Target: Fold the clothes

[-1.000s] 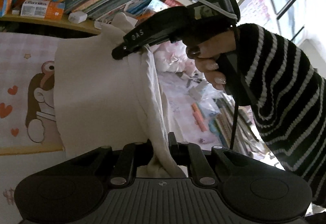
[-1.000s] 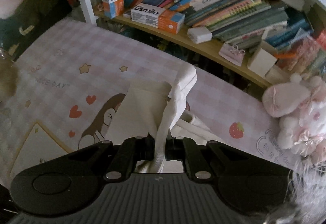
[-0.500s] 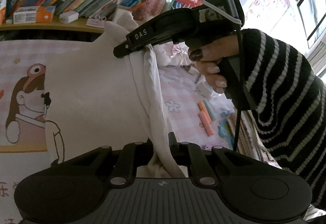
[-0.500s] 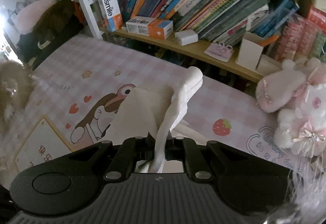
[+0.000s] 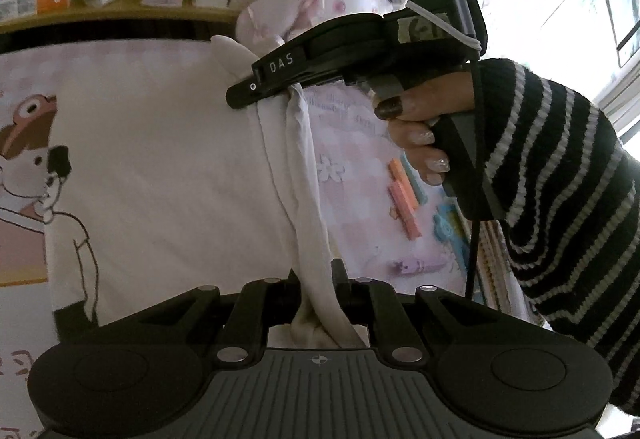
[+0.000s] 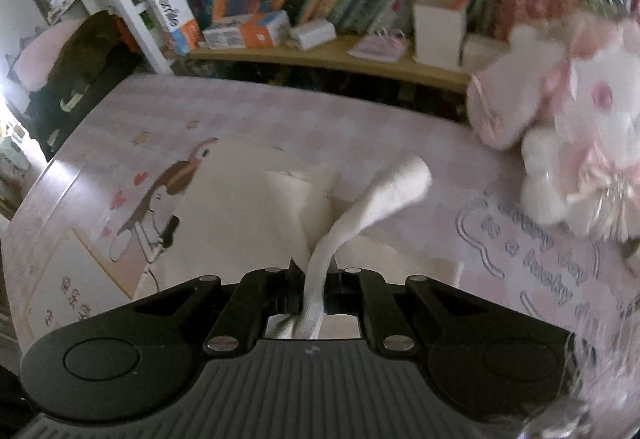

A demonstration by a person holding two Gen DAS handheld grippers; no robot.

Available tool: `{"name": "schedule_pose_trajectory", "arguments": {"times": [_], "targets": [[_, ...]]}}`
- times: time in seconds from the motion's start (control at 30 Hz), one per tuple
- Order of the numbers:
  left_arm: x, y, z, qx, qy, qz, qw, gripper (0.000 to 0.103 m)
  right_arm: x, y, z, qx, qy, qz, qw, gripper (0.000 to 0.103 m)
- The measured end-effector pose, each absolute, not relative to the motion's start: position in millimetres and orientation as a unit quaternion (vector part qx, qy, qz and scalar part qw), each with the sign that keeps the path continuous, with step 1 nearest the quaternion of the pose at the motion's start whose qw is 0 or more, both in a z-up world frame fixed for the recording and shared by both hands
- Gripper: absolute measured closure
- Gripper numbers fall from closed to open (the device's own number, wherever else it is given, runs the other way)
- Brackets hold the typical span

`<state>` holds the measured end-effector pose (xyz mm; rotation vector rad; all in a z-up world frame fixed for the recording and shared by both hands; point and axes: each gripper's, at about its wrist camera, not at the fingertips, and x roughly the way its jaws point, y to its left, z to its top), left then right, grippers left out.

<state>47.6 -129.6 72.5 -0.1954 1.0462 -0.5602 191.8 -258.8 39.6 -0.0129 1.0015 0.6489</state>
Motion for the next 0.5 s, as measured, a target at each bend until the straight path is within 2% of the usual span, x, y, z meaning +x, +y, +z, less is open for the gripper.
{"name": "schedule_pose_trajectory", "arguments": {"times": [0.5], "targets": [[48,-150,46,-0.081,0.521,-0.260,0.809,0.091,189,-277,13,0.014,0.485,0.293,0.824,0.096]]}}
